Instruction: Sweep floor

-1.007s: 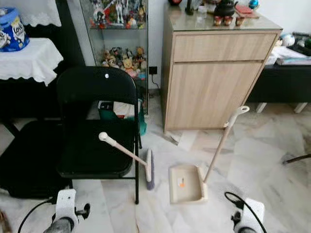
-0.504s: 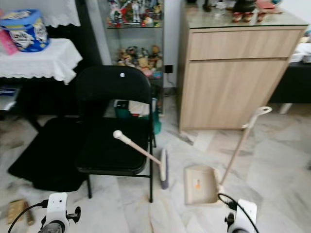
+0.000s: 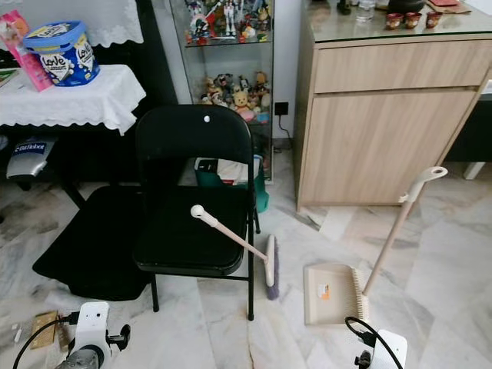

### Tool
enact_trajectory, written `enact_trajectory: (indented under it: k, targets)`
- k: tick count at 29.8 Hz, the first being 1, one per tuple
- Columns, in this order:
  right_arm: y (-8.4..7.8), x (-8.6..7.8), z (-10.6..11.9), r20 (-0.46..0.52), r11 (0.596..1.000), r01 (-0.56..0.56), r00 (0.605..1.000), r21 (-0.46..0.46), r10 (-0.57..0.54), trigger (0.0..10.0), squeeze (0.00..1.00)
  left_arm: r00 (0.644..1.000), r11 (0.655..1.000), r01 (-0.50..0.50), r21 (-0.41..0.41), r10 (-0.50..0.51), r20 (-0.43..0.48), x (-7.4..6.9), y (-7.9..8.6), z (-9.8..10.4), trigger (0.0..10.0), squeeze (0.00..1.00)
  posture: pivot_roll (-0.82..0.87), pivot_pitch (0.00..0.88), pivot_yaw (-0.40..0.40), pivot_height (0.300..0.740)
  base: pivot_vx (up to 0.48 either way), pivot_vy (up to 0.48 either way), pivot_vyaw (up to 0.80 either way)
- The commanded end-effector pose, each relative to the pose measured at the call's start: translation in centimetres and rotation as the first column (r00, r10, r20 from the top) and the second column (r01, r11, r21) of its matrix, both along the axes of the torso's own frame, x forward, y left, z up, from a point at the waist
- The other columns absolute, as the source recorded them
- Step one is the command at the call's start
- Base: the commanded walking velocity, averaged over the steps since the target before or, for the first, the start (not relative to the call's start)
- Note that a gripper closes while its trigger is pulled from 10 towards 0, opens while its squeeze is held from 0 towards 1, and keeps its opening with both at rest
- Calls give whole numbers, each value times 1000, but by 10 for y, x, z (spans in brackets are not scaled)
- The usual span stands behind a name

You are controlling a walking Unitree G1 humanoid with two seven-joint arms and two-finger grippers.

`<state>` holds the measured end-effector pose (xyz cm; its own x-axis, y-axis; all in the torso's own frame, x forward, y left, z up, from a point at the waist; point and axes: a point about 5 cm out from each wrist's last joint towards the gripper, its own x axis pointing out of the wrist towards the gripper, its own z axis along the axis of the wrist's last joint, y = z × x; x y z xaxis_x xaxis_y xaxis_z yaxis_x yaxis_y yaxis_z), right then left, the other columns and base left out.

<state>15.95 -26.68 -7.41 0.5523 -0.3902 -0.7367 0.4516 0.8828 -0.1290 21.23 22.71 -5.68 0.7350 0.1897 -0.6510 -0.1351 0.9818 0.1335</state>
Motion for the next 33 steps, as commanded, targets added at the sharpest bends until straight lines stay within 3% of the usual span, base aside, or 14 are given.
enact_trajectory:
  k: [1,17,33]
  targets:
    - [0,2,1,-1,1000,-18,1000,-13,18,10000,0,1000,1000,17,16,-17,-21,-4,2,-2,10000,0,-232,0,121,740,0,0,0]
    - [-16,9,10,14,998,-50,999,-44,51,10000,0,1000,1000,-11,-26,10,-25,-11,-13,-9,10000,0,-230,0,50,740,0,0,123]
    - [-12,3,6,18,1000,12,1000,-21,-12,10000,0,1000,1000,28,-9,-28,-1,-2,-9,-3,10000,0,-233,0,91,740,310,0,0]
